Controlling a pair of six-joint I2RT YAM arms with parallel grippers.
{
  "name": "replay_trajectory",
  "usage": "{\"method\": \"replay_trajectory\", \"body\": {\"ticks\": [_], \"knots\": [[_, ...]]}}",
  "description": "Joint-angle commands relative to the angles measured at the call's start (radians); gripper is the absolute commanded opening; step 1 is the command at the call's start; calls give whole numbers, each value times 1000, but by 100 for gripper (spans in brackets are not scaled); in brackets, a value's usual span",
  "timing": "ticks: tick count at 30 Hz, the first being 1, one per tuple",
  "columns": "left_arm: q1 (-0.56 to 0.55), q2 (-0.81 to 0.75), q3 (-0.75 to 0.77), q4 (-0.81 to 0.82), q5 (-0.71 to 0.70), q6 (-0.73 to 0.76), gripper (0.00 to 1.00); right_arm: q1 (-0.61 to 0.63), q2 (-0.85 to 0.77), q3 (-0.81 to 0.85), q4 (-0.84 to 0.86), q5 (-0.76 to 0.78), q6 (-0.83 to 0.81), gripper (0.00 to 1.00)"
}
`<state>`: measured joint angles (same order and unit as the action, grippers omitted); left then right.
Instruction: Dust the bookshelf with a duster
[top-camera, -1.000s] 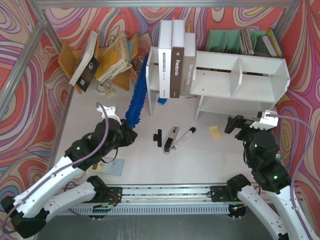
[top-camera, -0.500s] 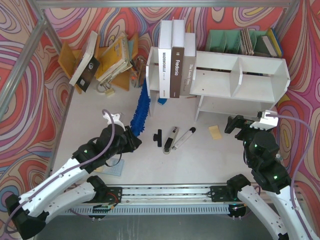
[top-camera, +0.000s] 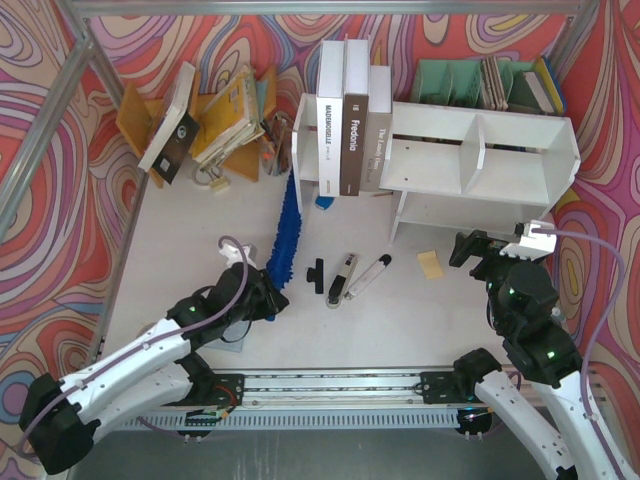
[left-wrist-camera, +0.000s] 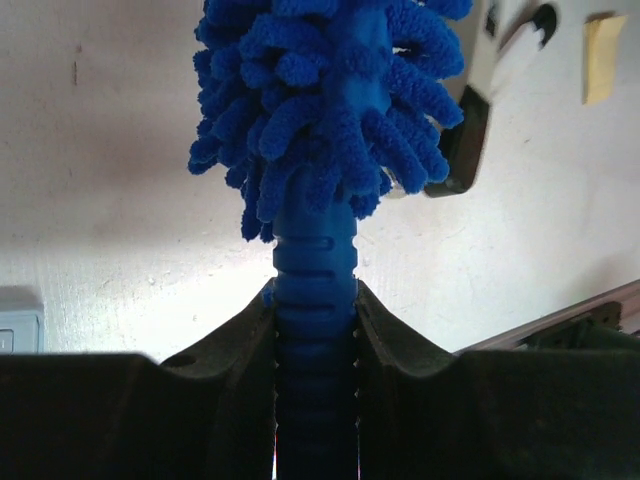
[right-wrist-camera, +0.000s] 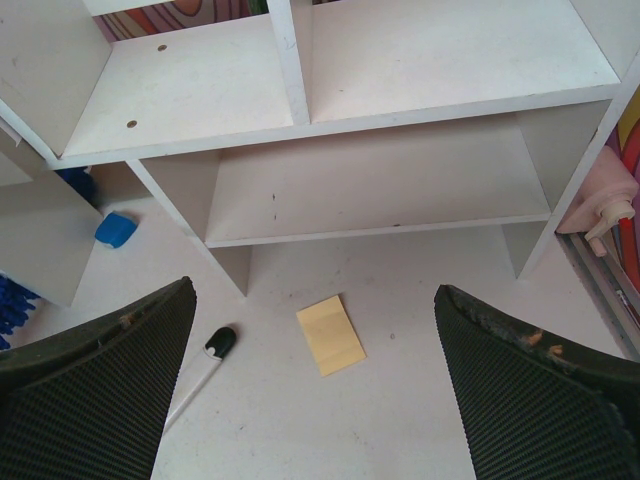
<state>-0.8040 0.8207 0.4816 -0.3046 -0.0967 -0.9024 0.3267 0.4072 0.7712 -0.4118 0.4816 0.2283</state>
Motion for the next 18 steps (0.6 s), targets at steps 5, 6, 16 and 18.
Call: {"method": "replay_trajectory", "body": {"ticks": [5, 6, 16, 18], "knots": [[0, -95, 207, -73, -42, 108, 0, -3, 0, 5, 17, 12, -7, 91], [0, -102, 225, -79, -37, 118, 0, -3, 0, 4, 17, 13, -8, 91], [1, -157, 409, -161, -94, 191, 0, -3, -1, 4, 17, 10, -8, 90], [0, -156, 447, -192, -119, 202, 0, -3, -1, 4, 17, 9, -8, 91]]}}
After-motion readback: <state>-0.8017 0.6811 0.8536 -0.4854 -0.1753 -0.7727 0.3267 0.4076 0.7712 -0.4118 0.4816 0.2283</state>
